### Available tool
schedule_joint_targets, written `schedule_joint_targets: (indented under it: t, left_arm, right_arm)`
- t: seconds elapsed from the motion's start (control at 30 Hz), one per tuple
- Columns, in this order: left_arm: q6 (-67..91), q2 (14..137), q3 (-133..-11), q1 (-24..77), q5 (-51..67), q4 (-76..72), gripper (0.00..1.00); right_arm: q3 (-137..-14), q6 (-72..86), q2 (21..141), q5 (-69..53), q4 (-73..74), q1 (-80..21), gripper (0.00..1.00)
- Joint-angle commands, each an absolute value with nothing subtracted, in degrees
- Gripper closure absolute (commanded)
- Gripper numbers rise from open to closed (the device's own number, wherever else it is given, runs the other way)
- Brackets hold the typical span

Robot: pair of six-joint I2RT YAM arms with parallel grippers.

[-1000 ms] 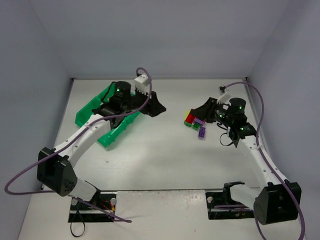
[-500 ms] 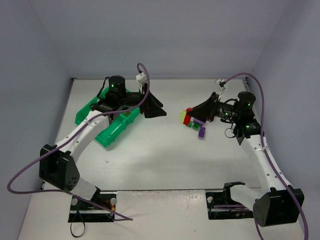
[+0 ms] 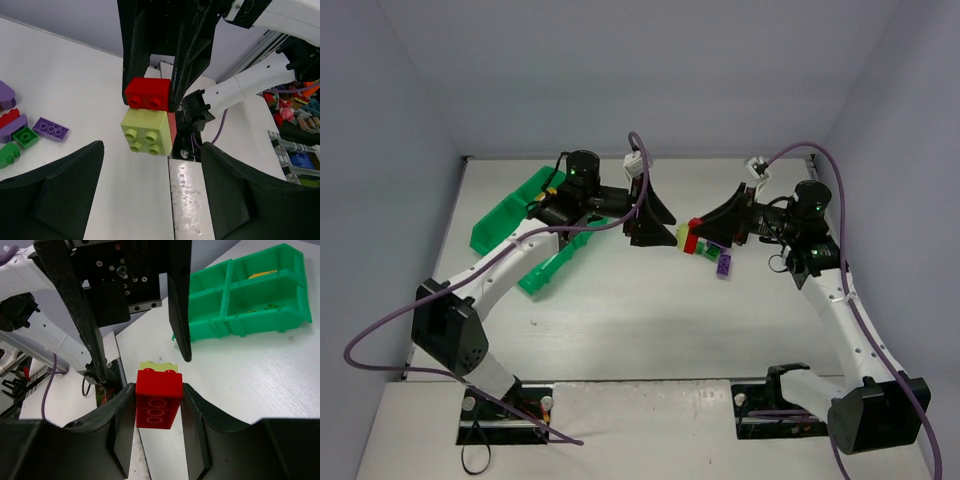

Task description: Sort the legos into containers by color

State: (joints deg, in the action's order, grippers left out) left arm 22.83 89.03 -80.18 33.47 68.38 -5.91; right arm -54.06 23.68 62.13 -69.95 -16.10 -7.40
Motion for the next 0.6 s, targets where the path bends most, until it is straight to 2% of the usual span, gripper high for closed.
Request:
schedule_joint_targets:
  t: [0.0,0.33,0.4,0.57]
  left_arm:
    - [22.3,89.1,-84.2,33.8,70.5,-10.2,0.28]
    - [23.6,91.7,-86.5,35.4,70.8,-10.2,0.30]
    - [24.4,92.2,-86.6,35.5,71.4,-10.8,0.33]
    - [25.0,92.4,-86.5,35.8,72.7,-10.9,0.48]
  right_arm:
    - [-56.5,23.1,61.1,-71.7,-21.2,-8.3,1.00]
    - [-55.9,23.1,60.5,-70.6,-21.3,-9.8,1.00]
    - [-55.9,23.2,60.4,-70.5,-21.4,-10.0,1.00]
    - [-55.6,23.1,60.1,-70.1,-21.4,-10.1,1.00]
